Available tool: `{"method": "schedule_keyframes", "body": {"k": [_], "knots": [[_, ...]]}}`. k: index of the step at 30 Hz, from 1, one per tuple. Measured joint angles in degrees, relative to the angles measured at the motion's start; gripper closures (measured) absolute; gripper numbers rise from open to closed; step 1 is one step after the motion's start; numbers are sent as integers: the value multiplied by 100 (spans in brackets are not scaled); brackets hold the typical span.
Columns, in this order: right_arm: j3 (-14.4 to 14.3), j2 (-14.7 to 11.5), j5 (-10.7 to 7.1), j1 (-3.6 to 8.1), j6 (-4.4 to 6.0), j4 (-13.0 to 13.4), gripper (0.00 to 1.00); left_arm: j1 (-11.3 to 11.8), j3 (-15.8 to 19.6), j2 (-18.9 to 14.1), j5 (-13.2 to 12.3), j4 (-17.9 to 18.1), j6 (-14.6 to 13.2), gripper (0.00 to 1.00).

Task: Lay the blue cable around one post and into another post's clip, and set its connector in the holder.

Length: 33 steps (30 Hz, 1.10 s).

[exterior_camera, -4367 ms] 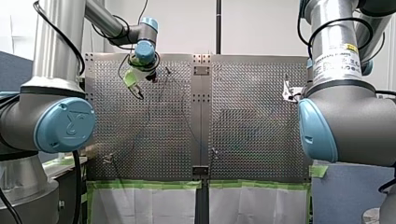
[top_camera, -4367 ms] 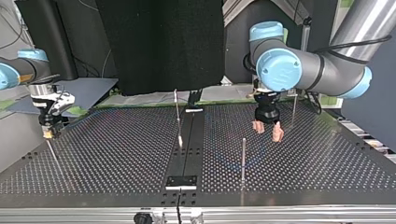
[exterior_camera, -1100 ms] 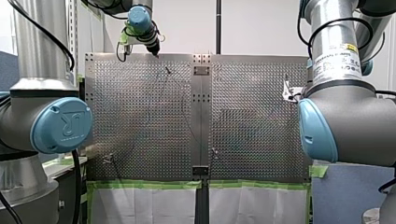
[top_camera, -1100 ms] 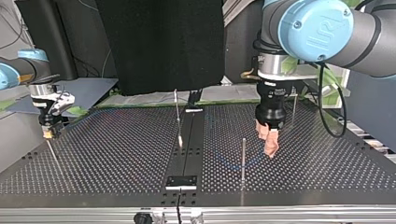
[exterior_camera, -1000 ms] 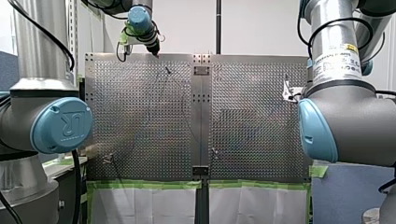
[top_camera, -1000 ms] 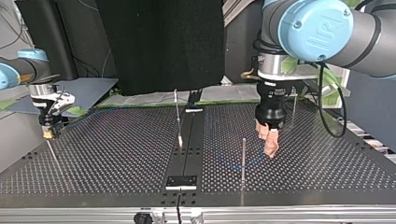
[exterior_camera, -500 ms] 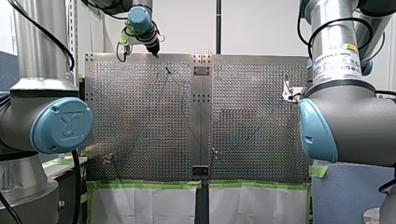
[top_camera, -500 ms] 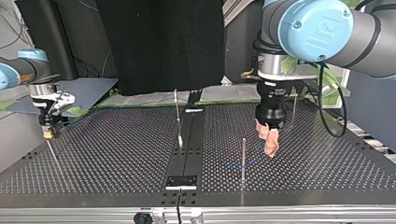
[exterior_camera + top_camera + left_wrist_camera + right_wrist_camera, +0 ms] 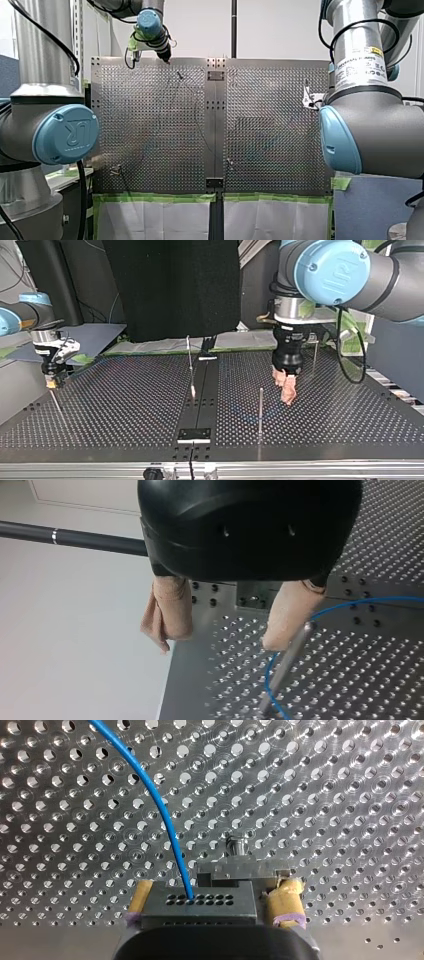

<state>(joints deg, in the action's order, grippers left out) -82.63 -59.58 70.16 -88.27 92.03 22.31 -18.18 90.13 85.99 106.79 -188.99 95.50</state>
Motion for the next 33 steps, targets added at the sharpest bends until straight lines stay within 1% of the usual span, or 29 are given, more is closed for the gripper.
{"method": "schedule_keyframes", "body": {"k": [3,10,12,15,18,22,26,33], "knots": [[0,0,0,0,0,0,0,-32,159,0,-38,154,37,0],[0,0,0,0,0,0,0,-242,540,-1,-290,534,345,0],[0,0,-1,0,0,0,0,-301,624,2,-331,620,371,0],[0,0,0,0,0,0,0,-379,766,31,-405,762,310,0],[0,0,0,0,0,0,0,-436,909,129,-509,902,190,0],[0,0,0,0,0,0,0,-544,1128,334,-690,1123,-23,0],[0,0,0,0,0,0,0,-656,1329,534,-748,1325,-213,0],[0,0,0,0,0,0,0,-791,1690,894,-744,1685,-225,0]]}}
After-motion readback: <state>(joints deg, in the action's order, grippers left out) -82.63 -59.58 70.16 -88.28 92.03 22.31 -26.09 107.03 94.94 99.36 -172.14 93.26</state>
